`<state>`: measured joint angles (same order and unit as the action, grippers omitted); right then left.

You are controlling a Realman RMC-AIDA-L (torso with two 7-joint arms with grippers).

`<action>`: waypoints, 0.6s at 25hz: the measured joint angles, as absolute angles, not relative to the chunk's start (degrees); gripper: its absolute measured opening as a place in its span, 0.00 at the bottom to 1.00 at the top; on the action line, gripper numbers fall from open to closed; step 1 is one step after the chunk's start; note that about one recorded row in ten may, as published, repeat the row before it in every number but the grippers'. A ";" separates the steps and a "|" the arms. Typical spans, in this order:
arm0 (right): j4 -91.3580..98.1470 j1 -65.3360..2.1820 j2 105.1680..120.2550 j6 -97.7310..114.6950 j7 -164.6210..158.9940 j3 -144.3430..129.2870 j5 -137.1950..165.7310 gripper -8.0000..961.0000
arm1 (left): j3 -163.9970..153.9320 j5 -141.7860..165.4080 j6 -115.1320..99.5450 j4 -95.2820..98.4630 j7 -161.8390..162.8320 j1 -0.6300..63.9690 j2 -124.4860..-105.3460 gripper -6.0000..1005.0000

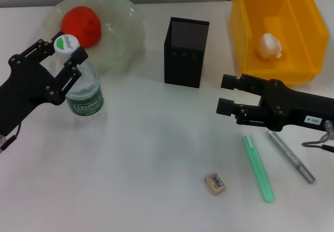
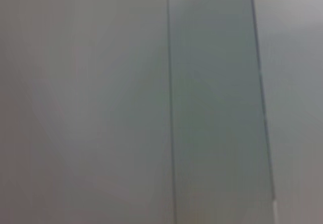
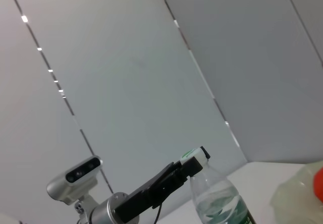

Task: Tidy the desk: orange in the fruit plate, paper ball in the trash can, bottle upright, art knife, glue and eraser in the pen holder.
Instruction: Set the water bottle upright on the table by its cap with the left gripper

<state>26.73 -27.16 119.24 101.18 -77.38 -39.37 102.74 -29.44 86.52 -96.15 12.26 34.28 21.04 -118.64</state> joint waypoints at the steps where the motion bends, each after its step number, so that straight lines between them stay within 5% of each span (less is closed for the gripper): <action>1: 26.42 -27.19 119.24 100.63 -77.27 -39.37 102.74 0.89 | -29.44 86.32 -95.28 12.09 34.01 21.22 -118.66 0.50; 15: 24.12 -28.80 119.18 97.76 -76.48 -39.47 102.79 0.89 | -29.34 76.11 -87.62 7.42 27.38 22.85 -118.83 0.52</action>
<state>24.12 -28.80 119.18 97.76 -76.48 -39.47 102.79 -29.34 76.11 -87.62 7.42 27.38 22.85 -118.83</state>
